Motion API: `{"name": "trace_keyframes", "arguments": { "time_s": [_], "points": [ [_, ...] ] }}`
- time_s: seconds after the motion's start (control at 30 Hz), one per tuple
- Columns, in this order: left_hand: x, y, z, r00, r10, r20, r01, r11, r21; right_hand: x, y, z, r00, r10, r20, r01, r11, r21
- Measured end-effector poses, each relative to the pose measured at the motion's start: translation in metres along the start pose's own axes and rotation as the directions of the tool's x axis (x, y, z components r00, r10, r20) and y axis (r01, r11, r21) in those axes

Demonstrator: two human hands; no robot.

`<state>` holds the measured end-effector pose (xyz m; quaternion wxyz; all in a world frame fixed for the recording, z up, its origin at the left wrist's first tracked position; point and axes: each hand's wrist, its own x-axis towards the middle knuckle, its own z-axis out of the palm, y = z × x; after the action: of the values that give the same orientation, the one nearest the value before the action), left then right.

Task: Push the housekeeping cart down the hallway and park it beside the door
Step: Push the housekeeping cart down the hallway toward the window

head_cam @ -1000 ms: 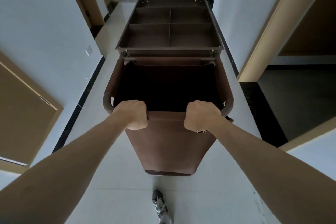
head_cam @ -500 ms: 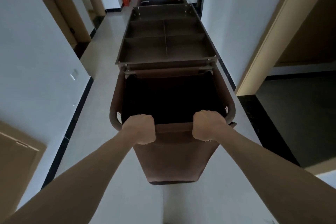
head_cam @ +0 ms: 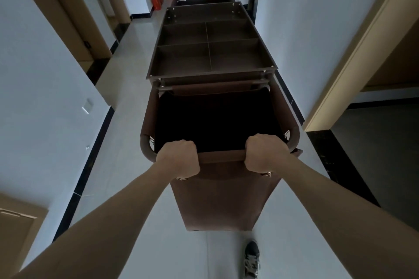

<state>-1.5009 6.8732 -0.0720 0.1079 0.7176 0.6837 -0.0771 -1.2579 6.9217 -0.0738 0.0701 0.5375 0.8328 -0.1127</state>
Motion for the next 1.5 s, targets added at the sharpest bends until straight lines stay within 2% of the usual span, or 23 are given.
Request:
{"name": "trace_keyframes", "arguments": {
  "time_s": [0.57,0.97,1.17,1.33,1.5],
  "points": [
    [0.224,-0.033,-0.06,0.99,-0.093,-0.103,0.099,0.993,0.06,0.226,0.07,-0.066,0.995,-0.098,-0.011,0.098,0.995,0.017],
    [0.395,-0.076,-0.105,0.985,-0.086,-0.147,0.093,0.995,0.045,0.399,0.111,-0.106,0.991,-0.104,-0.084,0.106,0.994,0.021],
    [0.492,-0.109,-0.134,0.996,-0.056,-0.07,0.057,0.998,0.019,0.5,0.132,-0.136,0.991,-0.123,0.047,0.122,0.992,0.031],
    [0.576,-0.144,-0.157,1.0,0.004,-0.011,-0.004,1.0,0.005,0.587,0.141,-0.161,0.983,-0.088,0.159,0.077,0.995,0.071],
    [0.654,-0.178,-0.173,0.997,0.059,-0.05,-0.058,0.998,0.016,0.663,0.145,-0.175,0.999,-0.042,0.019,0.042,0.999,0.008]
  ]
}}
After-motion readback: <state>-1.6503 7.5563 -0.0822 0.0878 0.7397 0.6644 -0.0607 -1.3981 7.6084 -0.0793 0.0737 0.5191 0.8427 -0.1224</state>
